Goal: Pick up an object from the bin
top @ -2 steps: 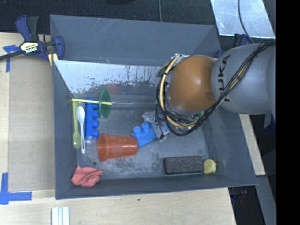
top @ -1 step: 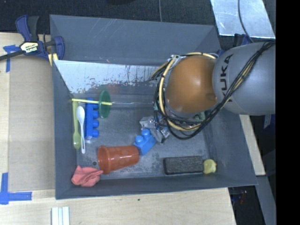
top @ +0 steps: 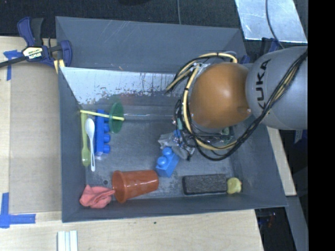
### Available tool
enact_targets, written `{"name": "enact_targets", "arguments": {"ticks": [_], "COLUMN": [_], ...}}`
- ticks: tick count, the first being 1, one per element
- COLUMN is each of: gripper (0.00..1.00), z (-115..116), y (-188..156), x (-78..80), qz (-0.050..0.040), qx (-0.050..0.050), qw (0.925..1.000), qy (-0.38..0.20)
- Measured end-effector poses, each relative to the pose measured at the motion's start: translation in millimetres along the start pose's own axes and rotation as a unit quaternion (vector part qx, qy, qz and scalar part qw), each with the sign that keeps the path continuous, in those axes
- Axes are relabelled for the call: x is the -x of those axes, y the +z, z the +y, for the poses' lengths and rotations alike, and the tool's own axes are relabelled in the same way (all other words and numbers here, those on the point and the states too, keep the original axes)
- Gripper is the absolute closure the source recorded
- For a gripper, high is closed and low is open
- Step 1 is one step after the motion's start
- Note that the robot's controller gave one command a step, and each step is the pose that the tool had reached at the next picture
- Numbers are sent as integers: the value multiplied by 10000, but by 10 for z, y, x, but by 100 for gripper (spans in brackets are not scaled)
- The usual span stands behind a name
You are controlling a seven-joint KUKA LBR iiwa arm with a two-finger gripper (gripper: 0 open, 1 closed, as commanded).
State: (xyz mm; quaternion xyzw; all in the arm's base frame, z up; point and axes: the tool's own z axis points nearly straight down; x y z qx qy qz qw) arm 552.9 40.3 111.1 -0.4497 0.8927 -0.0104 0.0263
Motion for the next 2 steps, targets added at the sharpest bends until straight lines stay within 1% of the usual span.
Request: {"name": "enact_targets", "arguments": {"ticks": [1,2], "gripper": [100,100], "z": [-292,-158], "y": [310,338], "x": [438,417], "qz": [4,-34], "qx": [18,-20], "qw": [9999,9999], "qy": [-118,-163]}}
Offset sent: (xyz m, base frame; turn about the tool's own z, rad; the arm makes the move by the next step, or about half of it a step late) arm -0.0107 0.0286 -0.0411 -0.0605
